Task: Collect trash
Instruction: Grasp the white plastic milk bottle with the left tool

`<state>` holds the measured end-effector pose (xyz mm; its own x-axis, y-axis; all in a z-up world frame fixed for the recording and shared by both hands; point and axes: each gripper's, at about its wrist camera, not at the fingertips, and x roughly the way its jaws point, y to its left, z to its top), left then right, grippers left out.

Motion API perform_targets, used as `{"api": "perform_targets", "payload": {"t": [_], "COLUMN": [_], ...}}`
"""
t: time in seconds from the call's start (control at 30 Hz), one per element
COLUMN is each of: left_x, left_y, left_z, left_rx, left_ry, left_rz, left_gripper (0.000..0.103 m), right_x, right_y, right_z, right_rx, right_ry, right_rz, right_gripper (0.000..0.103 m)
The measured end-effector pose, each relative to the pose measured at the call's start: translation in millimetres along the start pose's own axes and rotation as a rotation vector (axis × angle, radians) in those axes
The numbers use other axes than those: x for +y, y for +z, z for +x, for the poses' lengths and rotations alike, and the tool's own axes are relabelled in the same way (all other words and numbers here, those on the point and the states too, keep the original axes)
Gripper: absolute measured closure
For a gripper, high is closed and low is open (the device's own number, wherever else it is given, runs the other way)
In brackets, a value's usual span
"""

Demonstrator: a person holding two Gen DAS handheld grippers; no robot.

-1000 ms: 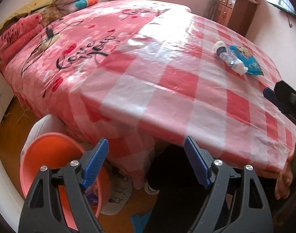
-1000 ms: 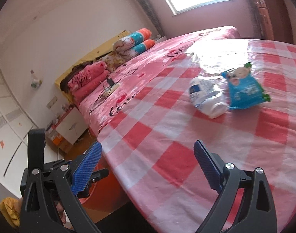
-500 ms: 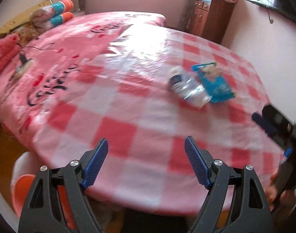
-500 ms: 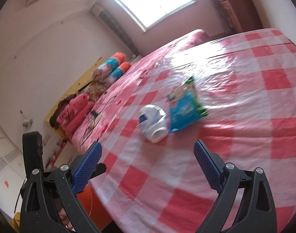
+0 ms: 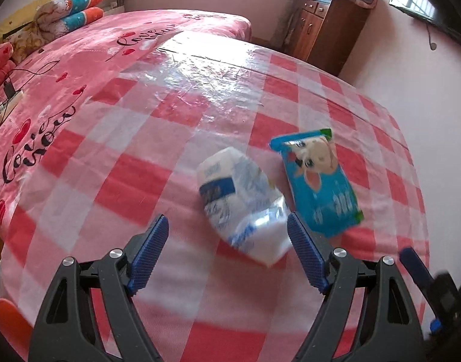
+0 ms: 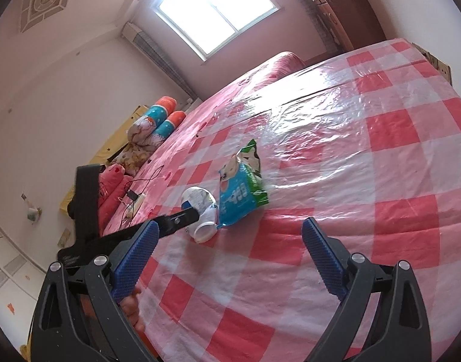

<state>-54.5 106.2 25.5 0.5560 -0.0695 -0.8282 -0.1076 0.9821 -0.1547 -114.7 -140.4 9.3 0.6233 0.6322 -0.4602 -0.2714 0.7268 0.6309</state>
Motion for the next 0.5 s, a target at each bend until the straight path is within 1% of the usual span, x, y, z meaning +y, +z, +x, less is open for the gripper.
{"api": "perform_targets", "payload": {"t": [0.23,0.37,0.47,0.5], "left_x": [-6.4,-8.2,-10.3,-10.9], "left_y": [12.5,14.0,15.0,15.3], "left_z": [17.4,23.5,26.6,27.2], "left_rx": [-0.002,-0.004,-0.016,-0.019], "left_ry": [0.015,0.015,0.032,0.034], "left_rz": [0.003,0.001,0.011,0.013], "left_gripper": [0.022,0.022,0.022,0.023], "right_x": [-7.7,-9.6,-9.7,-9.3], "right_y": [2.4,0.9,0.0,-0.2], "right_z": [-0.4,0.7,1.0,2.0], "right_rx": [0.009,0.017,0.022,0.025], "right_ry": [-0.001,-0.004,-0.009,-0.012], "right_rz": [0.029,0.034,0.032,0.033], "right_gripper": [0.008,0.009,0.008,0.008]}}
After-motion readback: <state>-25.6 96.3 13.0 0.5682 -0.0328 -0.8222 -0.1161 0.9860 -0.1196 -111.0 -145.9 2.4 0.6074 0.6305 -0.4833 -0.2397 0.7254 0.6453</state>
